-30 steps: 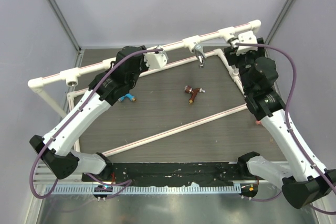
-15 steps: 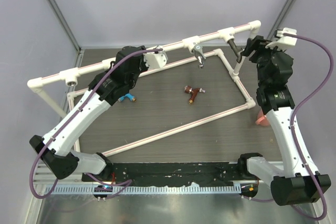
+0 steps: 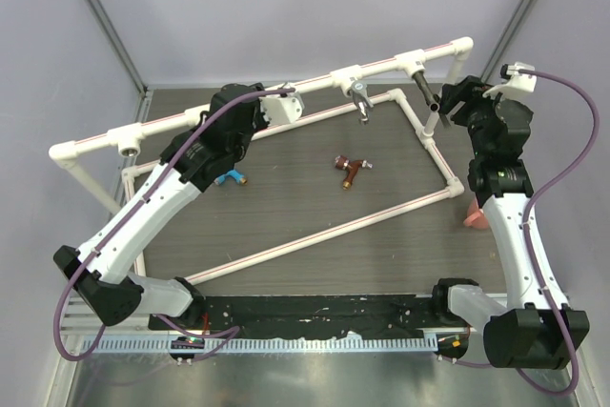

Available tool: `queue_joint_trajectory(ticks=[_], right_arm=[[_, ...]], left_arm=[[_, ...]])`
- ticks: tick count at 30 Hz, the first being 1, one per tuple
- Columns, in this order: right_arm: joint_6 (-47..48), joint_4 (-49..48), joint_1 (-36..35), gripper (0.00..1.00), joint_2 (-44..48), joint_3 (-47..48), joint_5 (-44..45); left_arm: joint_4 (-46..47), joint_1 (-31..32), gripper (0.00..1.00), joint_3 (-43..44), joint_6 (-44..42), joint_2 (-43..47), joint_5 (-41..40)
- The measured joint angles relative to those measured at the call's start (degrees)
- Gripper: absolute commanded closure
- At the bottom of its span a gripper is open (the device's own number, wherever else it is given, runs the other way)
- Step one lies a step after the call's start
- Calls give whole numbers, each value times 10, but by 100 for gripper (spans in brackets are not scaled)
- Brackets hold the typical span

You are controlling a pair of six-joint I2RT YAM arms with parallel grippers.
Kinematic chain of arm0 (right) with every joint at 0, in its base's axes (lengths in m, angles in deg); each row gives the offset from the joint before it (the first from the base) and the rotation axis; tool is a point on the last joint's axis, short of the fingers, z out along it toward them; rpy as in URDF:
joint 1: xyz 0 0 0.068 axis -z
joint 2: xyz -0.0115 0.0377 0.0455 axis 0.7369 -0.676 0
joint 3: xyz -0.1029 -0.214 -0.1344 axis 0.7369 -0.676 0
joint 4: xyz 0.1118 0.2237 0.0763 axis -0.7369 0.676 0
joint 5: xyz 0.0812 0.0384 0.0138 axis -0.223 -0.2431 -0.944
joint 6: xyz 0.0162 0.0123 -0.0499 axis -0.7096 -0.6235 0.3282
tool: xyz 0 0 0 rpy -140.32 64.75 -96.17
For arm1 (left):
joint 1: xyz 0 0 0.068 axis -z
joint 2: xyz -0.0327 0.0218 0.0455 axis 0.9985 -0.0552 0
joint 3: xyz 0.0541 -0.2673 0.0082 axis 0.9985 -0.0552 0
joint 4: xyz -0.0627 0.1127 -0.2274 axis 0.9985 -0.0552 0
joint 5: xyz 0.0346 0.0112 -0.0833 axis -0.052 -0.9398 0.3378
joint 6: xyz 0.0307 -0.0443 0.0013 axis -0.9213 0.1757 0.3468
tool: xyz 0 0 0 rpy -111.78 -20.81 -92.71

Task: Install the water faucets

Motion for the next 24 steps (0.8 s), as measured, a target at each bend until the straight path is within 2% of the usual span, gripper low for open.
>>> queue_joint_trajectory(ticks=[5,15,18,24], right_arm=[[-12,-22,10,28,0,-11,-61],[-116,-125,28,27,-3,-57,-210],[-118,-122,28,27,-2,-57,-213],[-70,-68,16,27,36,-54,-158]], left_arm=[[-1,-1,100,0,0,0,-2],[-28,-12,100,0,5,11,-20],[-34,-12,100,0,7,15,-21],[-31,-11,100,-1,7,15,-17]])
